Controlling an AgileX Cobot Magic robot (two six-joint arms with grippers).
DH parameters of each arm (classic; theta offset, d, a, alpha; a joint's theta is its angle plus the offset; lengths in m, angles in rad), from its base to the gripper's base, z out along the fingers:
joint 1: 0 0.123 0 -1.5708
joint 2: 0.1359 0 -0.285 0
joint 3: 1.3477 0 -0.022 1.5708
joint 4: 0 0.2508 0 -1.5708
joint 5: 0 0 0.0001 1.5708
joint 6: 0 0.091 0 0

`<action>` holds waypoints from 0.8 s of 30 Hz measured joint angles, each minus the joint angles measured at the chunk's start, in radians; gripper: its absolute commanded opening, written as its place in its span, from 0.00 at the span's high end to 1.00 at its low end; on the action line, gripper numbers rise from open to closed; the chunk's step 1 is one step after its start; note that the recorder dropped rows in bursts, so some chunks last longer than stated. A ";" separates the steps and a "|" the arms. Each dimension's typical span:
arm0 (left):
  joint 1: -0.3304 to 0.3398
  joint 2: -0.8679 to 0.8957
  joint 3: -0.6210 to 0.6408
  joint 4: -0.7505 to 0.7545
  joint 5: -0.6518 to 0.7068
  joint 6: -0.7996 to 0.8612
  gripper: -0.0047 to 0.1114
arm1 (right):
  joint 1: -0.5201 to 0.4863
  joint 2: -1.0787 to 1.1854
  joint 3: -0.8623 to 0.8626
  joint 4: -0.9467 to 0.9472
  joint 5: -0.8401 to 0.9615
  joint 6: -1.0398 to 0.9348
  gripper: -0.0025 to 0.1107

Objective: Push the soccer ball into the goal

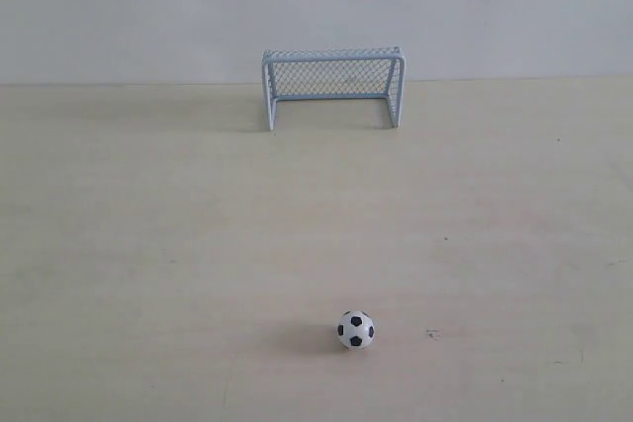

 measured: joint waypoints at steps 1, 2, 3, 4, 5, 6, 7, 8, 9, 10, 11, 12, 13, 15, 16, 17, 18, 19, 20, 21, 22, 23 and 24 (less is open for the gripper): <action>0.000 0.000 0.000 0.000 0.000 0.000 0.91 | 0.000 0.000 0.000 0.000 0.000 0.000 0.98; 0.000 0.000 0.000 0.000 0.000 0.000 0.91 | 0.000 0.000 0.000 0.000 0.000 0.000 0.98; 0.000 0.000 0.000 0.000 0.000 0.000 0.91 | 0.000 0.000 0.000 0.000 0.000 0.000 0.98; 0.000 0.000 0.000 0.000 0.000 0.000 0.91 | 0.000 0.000 0.000 0.000 0.000 0.000 0.98; 0.000 0.000 0.000 0.000 0.000 0.000 0.91 | 0.000 0.000 0.000 0.000 0.000 0.000 0.98; 0.000 0.000 0.000 0.000 0.000 0.000 0.91 | 0.000 0.000 0.000 0.000 0.000 0.000 0.98; 0.000 0.000 0.000 0.000 0.000 0.000 0.91 | 0.000 0.000 0.000 0.000 0.000 0.000 0.98; 0.000 0.000 0.000 0.000 0.000 0.000 0.91 | 0.000 0.000 0.000 0.003 0.000 0.000 0.98; 0.000 0.000 0.000 0.000 0.000 0.000 0.91 | 0.000 0.000 -0.002 0.006 0.002 0.000 0.98; 0.000 0.000 0.000 0.000 0.000 0.000 0.91 | 0.000 0.000 -0.010 0.013 0.005 0.002 0.98; 0.000 0.000 0.000 0.000 0.000 0.000 0.91 | 0.000 0.000 -0.025 0.022 0.005 0.002 0.98; 0.000 0.000 0.000 0.000 0.000 0.000 0.91 | 0.000 -0.002 -0.046 0.030 0.005 0.005 0.98; 0.000 0.000 0.000 0.000 0.000 0.000 0.91 | 0.000 -0.002 -0.069 0.037 0.005 0.004 0.98; 0.000 0.000 0.000 0.000 0.000 0.000 0.91 | 0.000 -0.002 -0.119 0.050 0.000 0.009 0.98; 0.000 0.000 0.000 0.000 0.000 0.000 0.91 | 0.000 -0.002 -0.143 0.051 -0.002 0.009 0.98; 0.000 0.000 0.000 0.000 0.000 0.000 0.91 | 0.000 -0.002 -0.167 0.054 -0.002 0.009 0.98; 0.000 0.000 0.000 0.000 0.000 0.000 0.91 | 0.000 -0.002 -0.187 0.055 0.001 0.011 0.98; 0.000 0.000 0.000 0.000 0.000 0.000 0.91 | 0.000 -0.002 -0.210 0.055 0.006 0.011 0.98; 0.000 0.000 0.000 0.000 0.000 0.000 0.91 | 0.000 -0.003 -0.235 0.056 0.014 0.011 0.98; 0.000 0.000 0.000 0.000 0.000 0.000 0.91 | 0.000 -0.002 -0.255 0.058 0.022 0.011 0.98; 0.000 0.000 0.000 0.000 0.000 0.000 0.91 | 0.000 -0.002 -0.280 0.057 0.034 0.013 0.98; 0.000 0.000 0.000 0.000 0.000 0.000 0.91 | 0.000 -0.004 -0.305 0.057 0.049 0.013 0.98; 0.000 0.000 0.000 0.000 0.000 0.000 0.91 | 0.000 -0.004 -0.330 0.058 0.063 0.013 0.98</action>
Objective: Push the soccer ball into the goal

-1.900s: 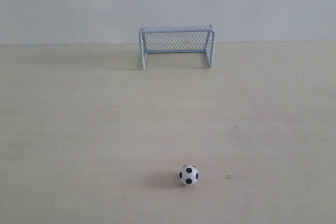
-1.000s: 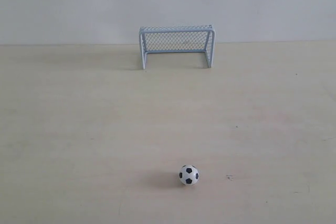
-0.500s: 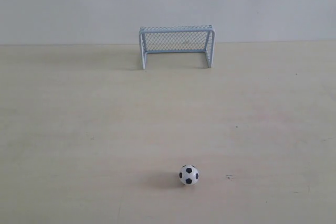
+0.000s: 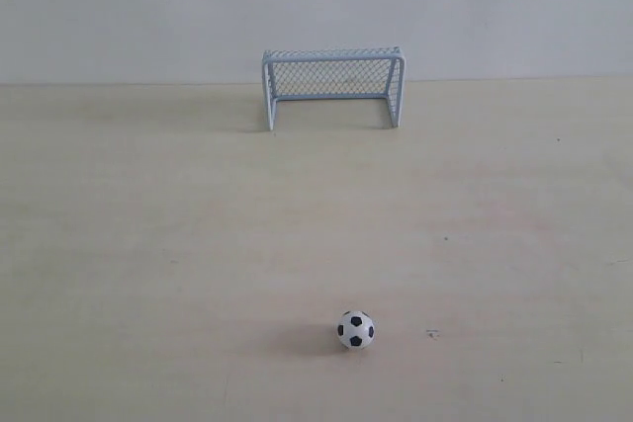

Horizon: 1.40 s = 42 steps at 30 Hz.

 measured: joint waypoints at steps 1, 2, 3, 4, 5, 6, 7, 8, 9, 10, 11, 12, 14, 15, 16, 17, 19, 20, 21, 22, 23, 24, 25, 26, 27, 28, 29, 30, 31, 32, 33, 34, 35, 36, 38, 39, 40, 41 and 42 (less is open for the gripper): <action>0.000 0.000 0.000 0.000 0.000 0.000 0.91 | 0.000 0.000 -0.020 0.003 0.021 0.000 0.98; 0.000 0.000 0.000 0.000 0.000 0.000 0.91 | 0.000 0.000 -0.048 0.016 0.043 0.000 0.98; 0.000 0.000 0.000 0.000 0.000 0.000 0.91 | 0.000 0.000 -0.065 0.025 0.065 0.000 0.98; 0.000 0.000 0.000 0.000 0.000 0.000 0.91 | 0.000 0.000 -0.085 0.038 0.082 0.000 0.98; 0.000 0.000 0.000 0.000 0.000 0.000 0.91 | 0.000 0.000 -0.102 0.050 0.092 0.000 0.98; 0.000 0.000 0.000 0.000 0.000 0.000 0.91 | 0.000 0.000 -0.113 0.058 0.095 0.000 0.98; 0.000 0.000 0.000 0.000 0.000 0.000 0.91 | 0.000 0.000 -0.124 0.068 0.094 0.000 0.98; 0.000 0.000 0.000 0.000 0.000 0.000 0.91 | 0.000 -0.001 -0.129 0.078 0.087 0.000 0.98; 0.000 0.000 0.000 0.000 0.000 0.000 0.91 | 0.000 -0.001 -0.130 0.094 0.078 0.002 0.98; 0.000 0.000 0.000 0.000 0.000 0.000 0.91 | 0.000 -0.001 -0.133 0.109 0.065 0.004 0.98; 0.000 0.000 0.000 0.000 0.000 0.000 0.91 | 0.000 -0.001 -0.133 0.125 0.051 0.006 0.98; 0.000 0.000 0.000 0.000 0.000 0.000 0.91 | 0.000 -0.001 -0.135 0.138 0.035 0.006 0.98; 0.000 0.000 0.000 0.000 0.000 0.000 0.91 | 0.000 -0.001 -0.137 0.164 0.013 0.005 0.98; 0.000 0.000 0.000 0.000 0.000 0.000 0.91 | 0.000 -0.001 -0.139 0.169 0.004 -0.005 0.98; 0.000 0.000 0.000 0.000 0.000 0.000 0.91 | 0.000 0.002 -0.147 0.180 -0.004 -0.031 0.98; 0.000 0.000 0.000 0.000 0.000 0.000 0.91 | 0.000 0.012 -0.157 0.200 -0.014 -0.074 0.98; 0.000 0.000 0.000 0.000 0.000 0.000 0.91 | 0.000 0.055 -0.190 0.271 -0.017 -0.201 0.98; 0.000 0.000 0.000 0.000 0.000 0.000 0.91 | 0.000 0.086 -0.215 0.315 -0.012 -0.273 0.98; 0.000 0.000 0.000 0.000 0.000 0.000 0.91 | 0.000 0.123 -0.245 0.362 0.001 -0.344 0.98; 0.000 0.000 0.000 0.000 0.000 0.000 0.91 | 0.000 0.156 -0.280 0.397 0.016 -0.398 0.98; 0.000 0.000 0.000 0.000 0.000 0.000 0.91 | 0.000 0.201 -0.320 0.436 0.041 -0.464 0.98; 0.000 0.000 0.000 0.000 0.000 0.000 0.91 | 0.000 0.259 -0.364 0.472 0.080 -0.536 0.98; 0.000 0.000 0.000 0.000 0.000 0.000 0.91 | 0.000 0.290 -0.402 0.485 0.109 -0.567 0.98; 0.000 0.000 0.000 0.000 0.000 0.000 0.91 | 0.000 0.393 -0.502 0.509 0.189 -0.637 0.98; 0.000 0.000 0.000 0.000 0.000 0.000 0.91 | 0.000 0.446 -0.542 0.515 0.224 -0.656 0.98; 0.000 0.000 0.000 0.000 0.000 0.000 0.91 | 0.000 0.551 -0.641 0.519 0.315 -0.682 0.98; 0.000 0.000 0.000 0.000 0.000 0.000 0.91 | 0.000 0.592 -0.686 0.521 0.353 -0.688 0.98; 0.000 0.000 0.000 0.000 0.000 0.000 0.91 | 0.000 0.693 -0.767 0.523 0.452 -0.719 0.98; 0.000 0.000 0.000 0.000 0.000 0.000 0.91 | 0.000 0.741 -0.794 0.523 0.500 -0.733 0.98; 0.000 0.000 0.000 0.000 0.000 0.000 0.91 | 0.000 0.786 -0.828 0.523 0.543 -0.750 0.98; 0.000 0.000 0.000 0.000 0.000 0.000 0.91 | 0.000 0.821 -0.847 0.523 0.581 -0.760 0.98; 0.000 0.000 0.000 0.000 0.000 0.000 0.91 | 0.000 0.862 -0.862 0.523 0.607 -0.768 0.98; 0.000 0.000 0.000 0.000 0.000 0.000 0.91 | 0.000 0.939 -0.883 0.523 0.655 -0.789 0.98; 0.000 0.000 0.000 0.000 0.000 0.000 0.91 | 0.007 0.990 -0.887 0.514 0.675 -0.802 0.98; 0.000 0.000 0.000 0.000 0.000 0.000 0.91 | 0.060 1.095 -0.890 0.456 0.697 -0.811 0.98; 0.000 0.000 0.000 0.000 0.000 0.000 0.91 | 0.101 1.131 -0.890 0.408 0.700 -0.804 0.98; 0.000 0.000 0.000 0.000 0.000 0.000 0.91 | 0.154 1.175 -0.890 0.353 0.701 -0.786 0.98; 0.000 0.000 0.000 0.000 0.000 0.000 0.91 | 0.201 1.211 -0.890 0.298 0.701 -0.763 0.98; 0.000 0.000 0.000 0.000 0.000 0.000 0.91 | 0.241 1.247 -0.890 0.245 0.706 -0.743 0.98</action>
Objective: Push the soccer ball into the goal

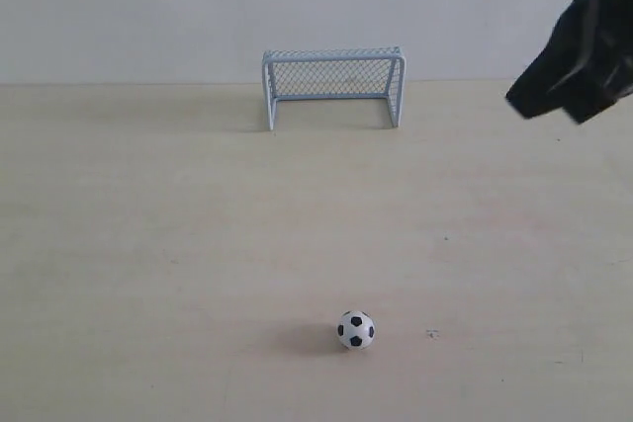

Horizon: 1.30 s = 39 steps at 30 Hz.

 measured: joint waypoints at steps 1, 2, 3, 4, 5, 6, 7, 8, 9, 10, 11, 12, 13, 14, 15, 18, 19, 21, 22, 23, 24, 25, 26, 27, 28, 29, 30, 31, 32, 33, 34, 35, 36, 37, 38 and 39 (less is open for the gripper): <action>0.000 0.000 0.000 0.000 0.000 0.000 0.91 | 0.031 0.021 0.000 -0.020 0.002 0.005 0.98; 0.000 0.000 0.000 0.000 0.000 0.000 0.91 | 0.062 0.053 0.000 -0.036 0.005 0.009 0.98; 0.000 0.000 0.000 0.000 0.000 0.000 0.91 | 0.092 0.079 0.000 -0.047 0.005 0.009 0.98; 0.000 0.000 0.000 0.000 0.000 0.000 0.91 | 0.121 0.099 0.000 -0.054 0.005 0.009 0.98; 0.000 0.000 0.000 0.000 0.000 0.000 0.91 | 0.144 0.118 0.000 -0.063 0.005 0.007 0.98; 0.000 0.000 0.000 0.000 0.000 0.000 0.91 | 0.178 0.144 0.000 -0.077 0.000 0.005 0.98; 0.000 0.000 0.000 0.000 0.000 0.000 0.91 | 0.194 0.161 0.000 -0.091 -0.007 0.003 0.98; 0.000 0.000 0.000 0.000 0.000 0.000 0.91 | 0.219 0.181 0.000 -0.112 -0.018 -0.002 0.98; 0.000 0.000 0.000 0.000 0.000 0.000 0.91 | 0.260 0.213 0.000 -0.149 -0.032 -0.012 0.98; 0.000 0.000 0.000 0.000 0.000 0.000 0.91 | 0.284 0.236 0.000 -0.168 -0.038 -0.025 0.98; 0.000 0.000 0.000 0.000 0.000 0.000 0.91 | 0.302 0.258 0.000 -0.177 -0.044 -0.032 0.98; 0.000 0.000 0.000 0.000 0.000 0.000 0.91 | 0.319 0.270 0.008 -0.182 -0.055 -0.044 0.98; 0.000 0.000 0.000 0.000 0.000 0.000 0.91 | 0.333 0.280 0.021 -0.184 -0.073 -0.056 0.98; 0.000 0.000 0.000 0.000 0.000 0.000 0.91 | 0.350 0.288 0.041 -0.186 -0.094 -0.065 0.98; 0.000 0.000 0.000 0.000 0.000 0.000 0.91 | 0.366 0.297 0.065 -0.190 -0.118 -0.075 0.98; 0.000 0.000 0.000 0.000 0.000 0.000 0.91 | 0.400 0.305 0.144 -0.206 -0.200 -0.082 0.98; 0.000 0.000 0.000 0.000 0.000 0.000 0.91 | 0.403 0.307 0.165 -0.206 -0.218 -0.084 0.98; 0.000 0.000 0.000 0.000 0.000 0.000 0.91 | 0.417 0.307 0.209 -0.210 -0.263 -0.088 0.98; 0.000 0.000 0.000 0.000 0.000 0.000 0.91 | 0.426 0.307 0.227 -0.214 -0.277 -0.088 0.98; 0.000 0.000 0.000 0.000 0.000 0.000 0.91 | 0.438 0.307 0.242 -0.216 -0.291 -0.092 0.98; 0.000 0.000 0.000 0.000 0.000 0.000 0.91 | 0.452 0.307 0.255 -0.216 -0.306 -0.095 0.98; 0.000 0.000 0.000 0.000 0.000 0.000 0.91 | 0.465 0.307 0.263 -0.216 -0.318 -0.095 0.98; 0.000 0.000 0.000 0.000 0.000 0.000 0.91 | 0.478 0.309 0.270 -0.216 -0.326 -0.097 0.98; 0.000 0.000 0.000 0.000 0.000 0.000 0.91 | 0.488 0.314 0.273 -0.216 -0.328 -0.097 0.98; 0.000 0.000 0.000 0.000 0.000 0.000 0.91 | 0.497 0.323 0.275 -0.216 -0.328 -0.097 0.98; 0.000 0.000 0.000 0.000 0.000 0.000 0.91 | 0.510 0.338 0.275 -0.216 -0.330 -0.097 0.98; 0.000 0.000 0.000 0.000 0.000 0.000 0.91 | 0.515 0.350 0.277 -0.216 -0.330 -0.097 0.98; 0.000 0.000 0.000 0.000 0.000 0.000 0.91 | 0.517 0.363 0.277 -0.216 -0.332 -0.097 0.98; 0.000 0.000 0.000 0.000 0.000 0.000 0.91 | 0.521 0.383 0.277 -0.216 -0.340 -0.097 0.98; 0.000 0.000 0.000 0.000 0.000 0.000 0.91 | 0.521 0.398 0.277 -0.216 -0.345 -0.094 0.98; 0.000 0.000 0.000 0.000 0.000 0.000 0.91 | 0.523 0.407 0.277 -0.216 -0.352 -0.094 0.98; 0.000 0.000 0.000 0.000 0.000 0.000 0.91 | 0.523 0.422 0.277 -0.216 -0.361 -0.094 0.98; 0.000 0.000 0.000 0.000 0.000 0.000 0.91 | 0.523 0.427 0.277 -0.216 -0.370 -0.094 0.98; 0.000 0.000 0.000 0.000 0.000 0.000 0.91 | 0.523 0.432 0.277 -0.216 -0.377 -0.094 0.98; 0.000 0.000 0.000 0.000 0.000 0.000 0.91 | 0.523 0.435 0.277 -0.216 -0.387 -0.094 0.98; 0.000 0.000 0.000 0.000 0.000 0.000 0.91 | 0.523 0.436 0.277 -0.216 -0.392 -0.094 0.98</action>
